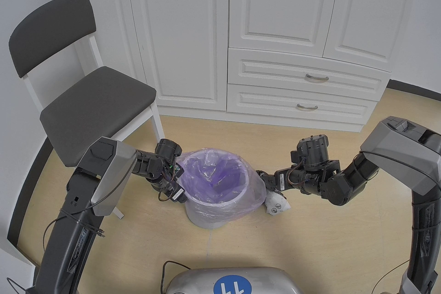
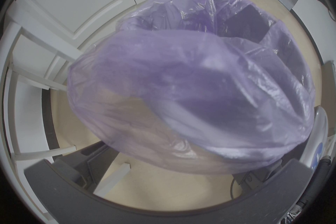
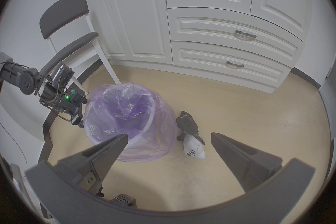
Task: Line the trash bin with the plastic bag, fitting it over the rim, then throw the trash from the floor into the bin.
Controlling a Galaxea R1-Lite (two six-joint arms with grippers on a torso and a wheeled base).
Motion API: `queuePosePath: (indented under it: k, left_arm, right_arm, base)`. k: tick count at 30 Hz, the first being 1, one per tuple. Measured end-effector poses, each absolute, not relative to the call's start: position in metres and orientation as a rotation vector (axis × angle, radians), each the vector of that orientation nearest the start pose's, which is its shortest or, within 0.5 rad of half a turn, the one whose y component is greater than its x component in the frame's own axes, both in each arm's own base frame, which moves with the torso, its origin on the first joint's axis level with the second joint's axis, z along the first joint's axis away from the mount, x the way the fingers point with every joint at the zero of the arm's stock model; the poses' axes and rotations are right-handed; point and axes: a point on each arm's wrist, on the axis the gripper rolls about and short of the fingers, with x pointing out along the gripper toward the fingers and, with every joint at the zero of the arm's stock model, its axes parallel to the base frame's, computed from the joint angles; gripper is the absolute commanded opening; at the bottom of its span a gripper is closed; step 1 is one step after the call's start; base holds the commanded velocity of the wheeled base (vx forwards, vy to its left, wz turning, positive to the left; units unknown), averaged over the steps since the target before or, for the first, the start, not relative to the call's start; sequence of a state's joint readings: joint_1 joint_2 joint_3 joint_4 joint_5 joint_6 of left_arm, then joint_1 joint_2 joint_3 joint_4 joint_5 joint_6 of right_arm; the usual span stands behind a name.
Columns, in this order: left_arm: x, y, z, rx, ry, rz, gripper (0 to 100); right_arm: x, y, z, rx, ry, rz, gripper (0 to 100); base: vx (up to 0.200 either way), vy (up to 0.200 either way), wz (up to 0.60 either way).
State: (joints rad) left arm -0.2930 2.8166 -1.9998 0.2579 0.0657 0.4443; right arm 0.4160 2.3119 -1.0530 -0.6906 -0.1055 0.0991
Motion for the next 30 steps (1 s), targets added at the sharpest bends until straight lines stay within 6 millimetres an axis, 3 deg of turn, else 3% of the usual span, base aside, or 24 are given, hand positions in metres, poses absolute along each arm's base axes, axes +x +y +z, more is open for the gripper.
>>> queuePosePath:
  k: [11,23,30]
  left_arm:
    - [0.498,-0.116,-0.077,0.602,0.987,-0.335,100]
    - [0.51,-0.103,-0.114,0.571,0.882,-0.24,100]
    - [0.515,-0.087,-0.123,0.463,0.863,-0.16,100]
  right_arm:
    - [0.377,0.166,0.016,-0.06,0.586,0.276,100]
    - [0.381,0.168,-0.004,-0.07,0.623,0.274,100]
    - [0.388,0.171,-0.015,-0.056,0.629,0.269,100]
  base:
    - [0.0,0.0,0.0]
    - [0.0,0.0,0.0]
    - [0.0,0.0,0.0]
